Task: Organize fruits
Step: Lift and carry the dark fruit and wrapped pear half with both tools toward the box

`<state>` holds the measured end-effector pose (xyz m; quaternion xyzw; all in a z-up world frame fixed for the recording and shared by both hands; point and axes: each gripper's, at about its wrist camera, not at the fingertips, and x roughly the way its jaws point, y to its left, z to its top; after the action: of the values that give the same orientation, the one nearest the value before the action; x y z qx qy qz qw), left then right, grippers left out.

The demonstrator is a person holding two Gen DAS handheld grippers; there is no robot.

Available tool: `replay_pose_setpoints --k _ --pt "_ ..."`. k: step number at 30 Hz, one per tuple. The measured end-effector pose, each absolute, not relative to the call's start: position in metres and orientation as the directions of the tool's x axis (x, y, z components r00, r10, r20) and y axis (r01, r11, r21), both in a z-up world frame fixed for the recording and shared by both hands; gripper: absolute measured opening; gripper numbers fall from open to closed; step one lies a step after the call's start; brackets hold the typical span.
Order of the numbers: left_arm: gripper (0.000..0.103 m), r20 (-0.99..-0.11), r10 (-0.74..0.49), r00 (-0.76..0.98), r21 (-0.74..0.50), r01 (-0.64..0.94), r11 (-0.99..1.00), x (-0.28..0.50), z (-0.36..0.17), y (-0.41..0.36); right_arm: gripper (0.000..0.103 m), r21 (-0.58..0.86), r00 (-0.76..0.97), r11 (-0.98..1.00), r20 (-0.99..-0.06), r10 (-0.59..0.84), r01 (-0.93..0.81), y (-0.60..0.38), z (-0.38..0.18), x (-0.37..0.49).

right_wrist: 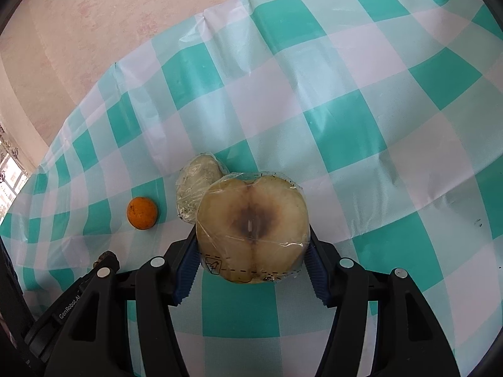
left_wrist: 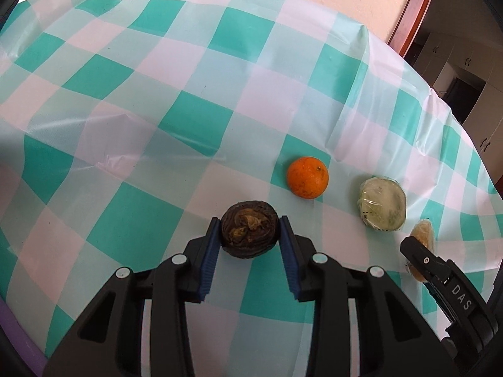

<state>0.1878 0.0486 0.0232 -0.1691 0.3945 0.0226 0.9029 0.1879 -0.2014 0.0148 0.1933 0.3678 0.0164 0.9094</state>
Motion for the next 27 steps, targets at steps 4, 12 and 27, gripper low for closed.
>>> replay_pose_setpoints --k 4,12,27 --pt "0.037 -0.721 -0.096 0.686 -0.290 -0.173 0.941 0.180 0.016 0.049 0.058 0.359 0.734 0.927 -0.658 0.167 0.110 -0.200 0.016 0.186" --pt "0.037 -0.728 -0.100 0.679 -0.293 -0.175 0.940 0.179 0.014 0.043 0.058 0.356 0.726 0.925 -0.671 0.153 0.135 -0.203 0.014 0.182" --pt "0.037 -0.728 -0.103 0.678 -0.278 -0.155 0.948 0.137 0.017 0.029 0.058 0.310 0.723 0.936 -0.684 0.098 0.165 -0.203 0.014 0.145"
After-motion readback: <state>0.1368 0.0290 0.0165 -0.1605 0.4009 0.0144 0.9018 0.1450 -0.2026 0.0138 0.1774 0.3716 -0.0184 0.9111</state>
